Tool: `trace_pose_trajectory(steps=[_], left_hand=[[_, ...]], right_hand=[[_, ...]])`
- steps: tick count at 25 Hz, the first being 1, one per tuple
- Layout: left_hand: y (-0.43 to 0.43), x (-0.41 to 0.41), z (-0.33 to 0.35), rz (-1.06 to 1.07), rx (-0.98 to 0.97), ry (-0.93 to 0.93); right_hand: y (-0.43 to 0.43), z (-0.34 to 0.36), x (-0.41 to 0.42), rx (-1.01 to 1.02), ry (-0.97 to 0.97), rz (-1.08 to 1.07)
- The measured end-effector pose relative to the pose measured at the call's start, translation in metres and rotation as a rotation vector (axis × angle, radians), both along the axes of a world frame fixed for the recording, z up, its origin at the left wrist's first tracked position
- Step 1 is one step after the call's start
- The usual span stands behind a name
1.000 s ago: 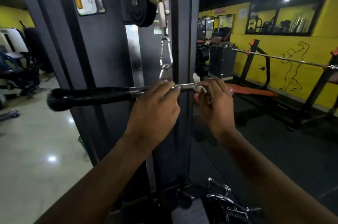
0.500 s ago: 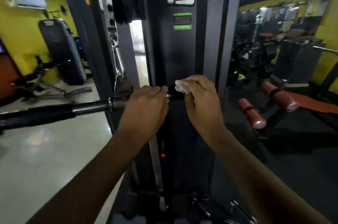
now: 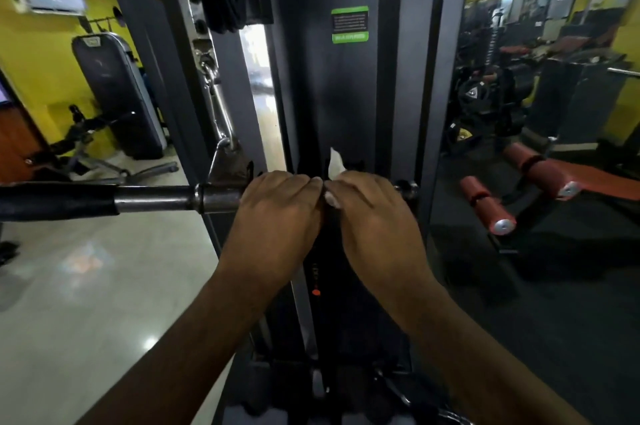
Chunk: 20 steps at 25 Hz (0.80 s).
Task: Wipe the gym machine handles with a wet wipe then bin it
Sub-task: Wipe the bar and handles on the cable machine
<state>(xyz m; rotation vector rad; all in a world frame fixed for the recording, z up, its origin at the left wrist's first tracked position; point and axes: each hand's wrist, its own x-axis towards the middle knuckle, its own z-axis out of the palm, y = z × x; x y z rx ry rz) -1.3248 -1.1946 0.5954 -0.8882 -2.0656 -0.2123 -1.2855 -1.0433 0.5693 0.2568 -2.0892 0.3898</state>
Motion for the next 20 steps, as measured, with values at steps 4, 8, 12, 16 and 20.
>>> trace_pose_trajectory(steps=[4, 8, 12, 16, 20], left_hand=[[-0.002, -0.002, -0.001, -0.009, -0.022, 0.029], [-0.004, -0.002, -0.002, -0.035, -0.030, 0.053], [-0.005, -0.002, -0.004, -0.033, -0.022, 0.072], [-0.002, -0.001, -0.003, -0.051, 0.003, 0.083], [-0.002, 0.000, -0.001, -0.072, 0.022, 0.101]], right_hand=[[0.024, 0.004, -0.003, -0.230, -0.101, -0.156], [0.036, 0.000, -0.008, -0.144, -0.079, -0.229], [0.035, -0.017, 0.001, -0.786, 0.004, -0.193], [-0.016, -0.025, -0.001, -1.636, 0.238, 0.220], [-0.031, -0.019, -0.007, -1.317, 0.345, 0.232]])
